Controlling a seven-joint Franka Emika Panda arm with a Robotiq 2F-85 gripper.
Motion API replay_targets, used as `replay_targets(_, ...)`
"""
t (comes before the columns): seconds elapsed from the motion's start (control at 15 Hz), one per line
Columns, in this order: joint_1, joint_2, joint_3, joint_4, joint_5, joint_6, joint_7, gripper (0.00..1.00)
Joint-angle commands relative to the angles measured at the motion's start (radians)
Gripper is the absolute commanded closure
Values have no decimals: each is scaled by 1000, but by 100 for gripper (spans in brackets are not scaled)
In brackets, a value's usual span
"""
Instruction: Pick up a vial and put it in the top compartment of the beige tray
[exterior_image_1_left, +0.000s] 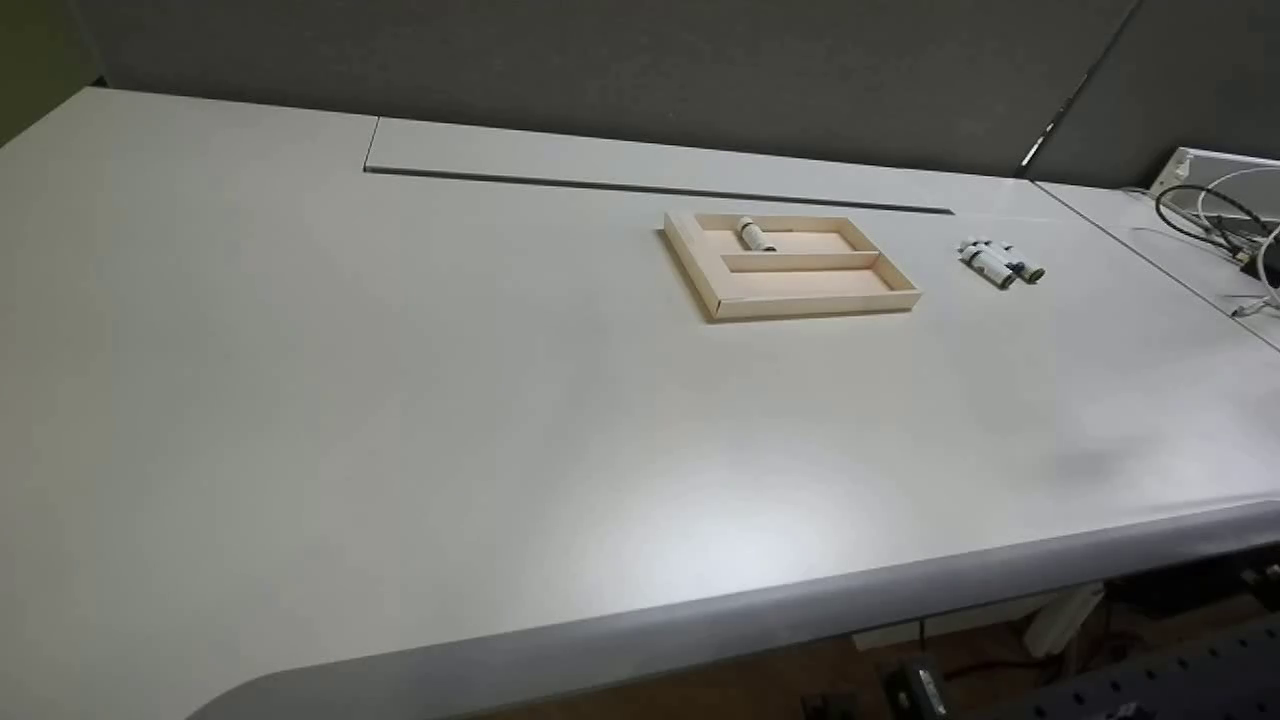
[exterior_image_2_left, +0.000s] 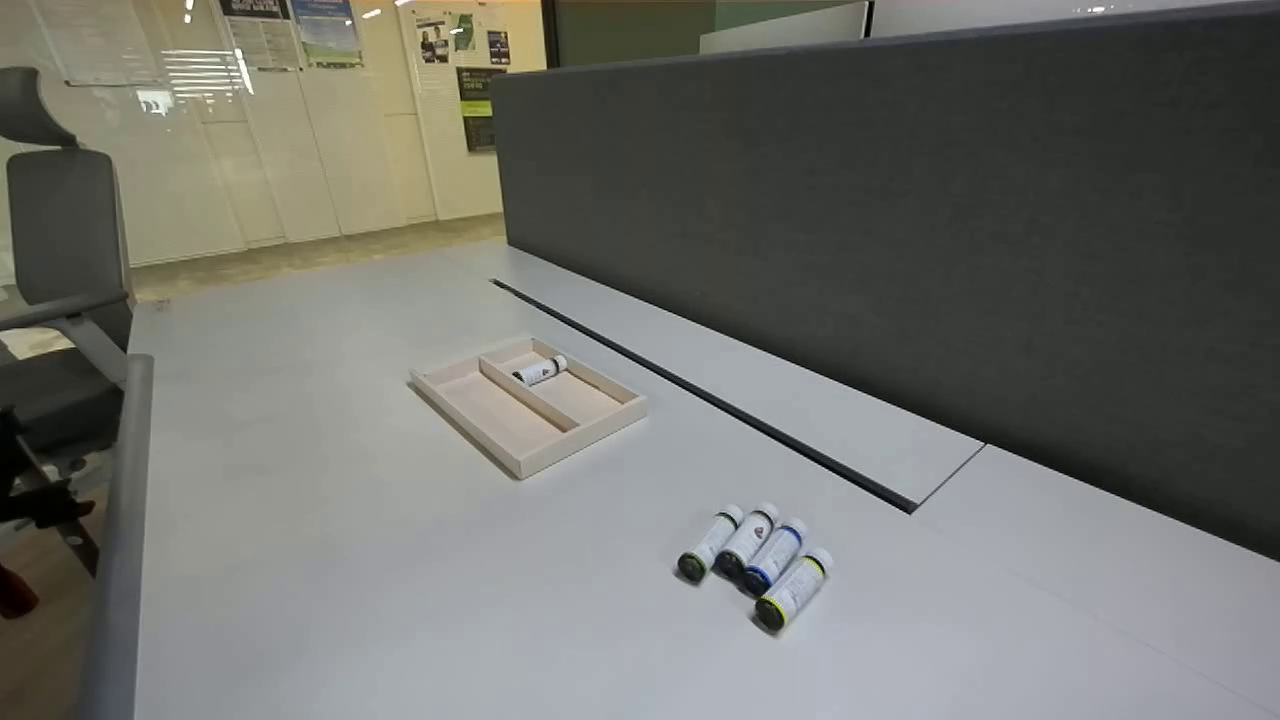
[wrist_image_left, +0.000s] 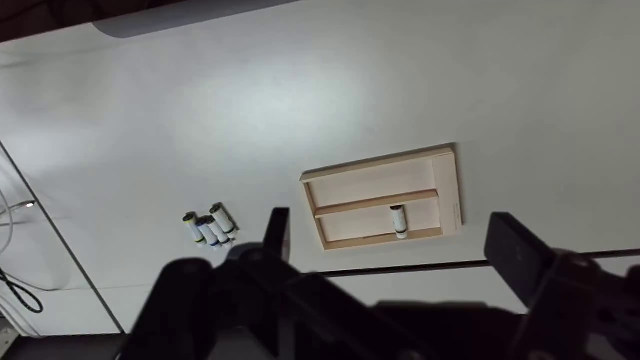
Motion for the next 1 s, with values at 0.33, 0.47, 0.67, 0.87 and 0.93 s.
replay_targets(0.33,98,372,-197,68,80,275,-445,0)
replay_targets(0.47,106,497,-251,119,101,302,-590,0)
replay_targets(0.67,57,673,-309,253,73,245,-730,0)
replay_targets(0.87,-6,818,-327,408,21,131,-641,0)
replay_targets(0.93,6,726,-311,274,62,227,-707,0)
